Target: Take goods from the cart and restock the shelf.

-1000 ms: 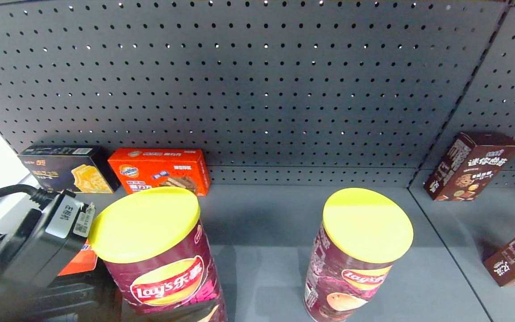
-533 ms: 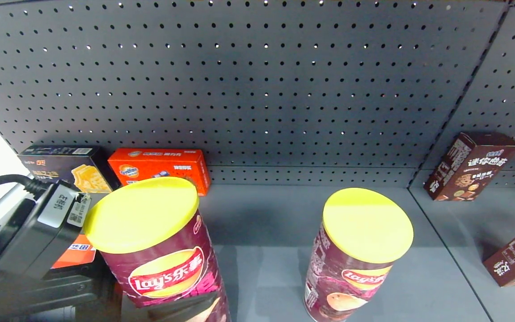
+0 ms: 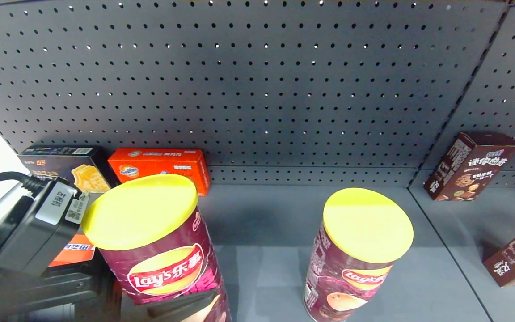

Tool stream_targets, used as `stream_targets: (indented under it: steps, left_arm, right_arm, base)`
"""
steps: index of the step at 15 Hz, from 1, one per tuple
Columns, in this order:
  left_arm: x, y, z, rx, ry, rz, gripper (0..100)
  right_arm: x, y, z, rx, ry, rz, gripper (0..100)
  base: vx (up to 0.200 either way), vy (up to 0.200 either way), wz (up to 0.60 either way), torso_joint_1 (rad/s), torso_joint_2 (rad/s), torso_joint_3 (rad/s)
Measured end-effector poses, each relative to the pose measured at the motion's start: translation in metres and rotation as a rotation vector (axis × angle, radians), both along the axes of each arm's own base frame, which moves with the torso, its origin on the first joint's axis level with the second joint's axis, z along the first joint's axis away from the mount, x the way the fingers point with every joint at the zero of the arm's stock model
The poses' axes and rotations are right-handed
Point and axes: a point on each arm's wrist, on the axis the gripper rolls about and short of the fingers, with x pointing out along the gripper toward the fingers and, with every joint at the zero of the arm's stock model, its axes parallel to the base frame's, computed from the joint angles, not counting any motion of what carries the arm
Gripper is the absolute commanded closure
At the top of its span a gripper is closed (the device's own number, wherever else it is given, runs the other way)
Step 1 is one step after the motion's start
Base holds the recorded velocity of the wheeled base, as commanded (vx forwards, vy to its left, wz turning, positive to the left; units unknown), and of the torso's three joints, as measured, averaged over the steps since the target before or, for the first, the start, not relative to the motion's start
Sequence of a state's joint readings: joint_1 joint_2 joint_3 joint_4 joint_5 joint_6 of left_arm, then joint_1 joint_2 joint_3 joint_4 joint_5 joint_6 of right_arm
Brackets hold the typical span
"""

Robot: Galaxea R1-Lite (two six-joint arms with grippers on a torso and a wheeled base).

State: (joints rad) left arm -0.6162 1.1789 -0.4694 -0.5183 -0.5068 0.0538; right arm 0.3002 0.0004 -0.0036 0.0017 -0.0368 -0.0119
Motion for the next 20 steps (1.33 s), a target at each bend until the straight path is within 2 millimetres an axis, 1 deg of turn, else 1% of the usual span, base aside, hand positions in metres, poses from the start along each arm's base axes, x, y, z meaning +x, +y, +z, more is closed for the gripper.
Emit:
stream_targets:
  steps: [3, 6, 9, 12, 15, 18, 20]
  left_arm:
    - [0.006, -0.004, 0.007, -0.01, -0.013, -0.004, 100]
    - [0.018, -0.013, 0.019, -0.024, -0.035, -0.006, 100]
    - [0.033, -0.025, 0.026, -0.027, -0.041, -0.011, 100]
    - [0.042, -0.032, 0.023, -0.014, -0.024, -0.015, 100]
    - [0.048, -0.035, 0.026, -0.01, -0.022, 0.01, 100]
    - [0.055, -0.038, 0.041, -0.037, -0.059, 0.016, 100]
    - [0.064, -0.041, 0.049, -0.051, -0.079, 0.021, 100]
  right_arm:
    - [0.004, 0.002, 0.001, -0.011, 0.05, -0.042, 0]
    - [0.007, 0.005, 0.002, -0.017, 0.098, -0.187, 0]
    - [0.002, 0.006, 0.001, 0.001, 0.042, -0.274, 0]
    - [0.0, 0.007, 0.0, 0.005, 0.012, -0.293, 0]
    - [-0.001, 0.007, 0.0, 0.007, 0.004, -0.295, 0]
    - [-0.001, 0.007, 0.0, 0.008, 0.002, -0.295, 0]
    - [-0.001, 0.007, 0.0, 0.007, 0.001, -0.296, 0]
  base:
    - [0.0, 0.0, 0.0, 0.0, 0.0, 0.0]
    - [0.0, 0.0, 0.0, 0.0, 0.0, 0.0]
    - [0.0, 0.0, 0.0, 0.0, 0.0, 0.0]
    - [0.0, 0.0, 0.0, 0.0, 0.0, 0.0]
    - [0.0, 0.0, 0.0, 0.0, 0.0, 0.0]
    - [0.0, 0.0, 0.0, 0.0, 0.0, 0.0]
    - [0.0, 0.0, 0.0, 0.0, 0.0, 0.0]
